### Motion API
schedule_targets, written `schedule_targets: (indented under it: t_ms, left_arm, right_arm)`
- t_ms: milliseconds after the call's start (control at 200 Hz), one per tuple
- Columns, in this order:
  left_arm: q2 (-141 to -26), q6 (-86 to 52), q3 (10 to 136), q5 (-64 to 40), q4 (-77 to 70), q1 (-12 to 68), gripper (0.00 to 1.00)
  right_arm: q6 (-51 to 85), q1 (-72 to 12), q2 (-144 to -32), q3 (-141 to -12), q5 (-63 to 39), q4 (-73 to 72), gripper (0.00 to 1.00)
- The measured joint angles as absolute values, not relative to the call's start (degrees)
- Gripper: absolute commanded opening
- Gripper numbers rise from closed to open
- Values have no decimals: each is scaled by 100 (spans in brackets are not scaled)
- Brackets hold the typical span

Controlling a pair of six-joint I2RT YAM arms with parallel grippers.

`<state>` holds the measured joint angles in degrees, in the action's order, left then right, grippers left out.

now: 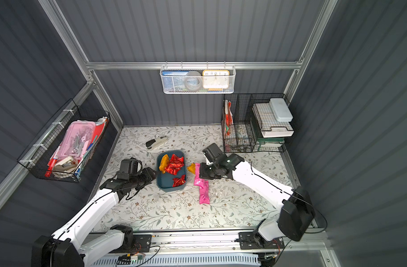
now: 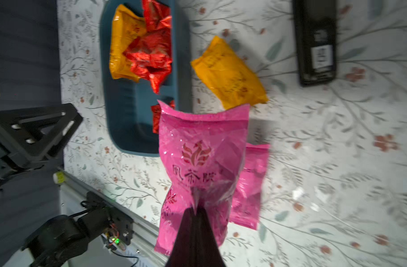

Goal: Take the tea bags out of the storage box
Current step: Place the tea bag at the center of the board.

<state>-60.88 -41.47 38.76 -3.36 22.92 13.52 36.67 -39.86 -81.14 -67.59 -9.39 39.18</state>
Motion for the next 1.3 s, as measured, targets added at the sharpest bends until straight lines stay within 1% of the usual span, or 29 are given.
schedule_targets:
  t_ms: [120,220,355,610,760,805,850,890,980,1055,1300]
  left_arm:
    - [-6195,-4101,3876,-395,2250,1352,56]
    - [-6320,-4005,3876,-460,2193,1352,55]
    - [-6464,-3837,3876,-513,2132,1352,54]
    - [-6512,-3614,3876,-541,2099,1352,54]
    - [-6512,-3507,3876,-537,2104,1352,54]
    - [-6512,-3485,3876,-537,2104,1352,54]
    - [-6512,-3463,3876,-537,2104,1352,54]
    - [-6512,-3448,3876,-537,2102,1352,54]
    - [-6514,-3417,3876,-537,2104,1352,54]
    - [-6514,-3389,3876,-534,2106,1352,54]
    - [-6510,-3380,3876,-550,2095,1352,54]
  right_arm:
    - [3393,-3809,-7690,-6235,-484,4418,0]
    - [3304,-3745,-7655,-5929,-220,4672,0]
    - [3293,-3721,-7942,-5798,-137,4794,0]
    - [3251,-3806,-8737,-5811,-364,4445,0]
    - [3201,-3889,-8888,-5815,-336,4445,0]
    - [3201,-3889,-8890,-5815,-314,4445,6]
    - [3197,-3889,-8890,-5815,-285,4442,16]
    - [3166,-3889,-8890,-5815,-259,4438,20]
    - [3203,-3889,-8886,-5813,-226,4431,27]
    - [3218,-3889,-8838,-5789,-209,4425,29]
    - [3354,-3957,-8147,-5819,-263,4344,29]
